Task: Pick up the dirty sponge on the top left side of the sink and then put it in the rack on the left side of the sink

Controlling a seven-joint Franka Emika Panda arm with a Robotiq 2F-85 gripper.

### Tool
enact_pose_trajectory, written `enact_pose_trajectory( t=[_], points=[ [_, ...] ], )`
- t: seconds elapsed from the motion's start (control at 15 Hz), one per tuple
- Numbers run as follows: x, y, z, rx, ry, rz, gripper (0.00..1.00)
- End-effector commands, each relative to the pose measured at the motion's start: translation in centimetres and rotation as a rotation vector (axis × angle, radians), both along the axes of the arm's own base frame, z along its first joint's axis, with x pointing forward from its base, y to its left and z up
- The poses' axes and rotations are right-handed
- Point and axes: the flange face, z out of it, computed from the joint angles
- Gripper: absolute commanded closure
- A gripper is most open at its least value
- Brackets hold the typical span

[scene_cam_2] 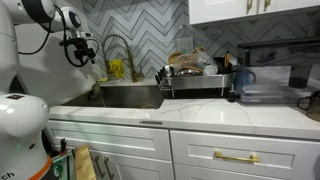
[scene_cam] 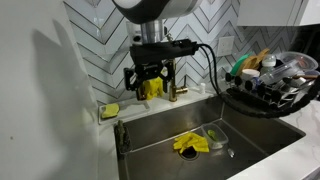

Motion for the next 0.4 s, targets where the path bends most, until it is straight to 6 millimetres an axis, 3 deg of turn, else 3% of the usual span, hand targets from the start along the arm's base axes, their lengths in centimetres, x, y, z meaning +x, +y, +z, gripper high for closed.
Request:
enact_pose_trajectory(
  t=[0.0, 0.07, 0.13, 0.33],
  points=[
    [-2.1, -0.6, 1.3, 0.036, -0.092, -0.064, 0.0],
    [-2.6, -0.8, 1.4, 0.029, -0.105, -0.051, 0.0],
    [-1.1, 0.0, 1.4, 0.03, -0.057, -0.039, 0.0],
    [-2.0, -0.2, 1.9, 0.029, -0.075, -0.039, 0.0]
  ],
)
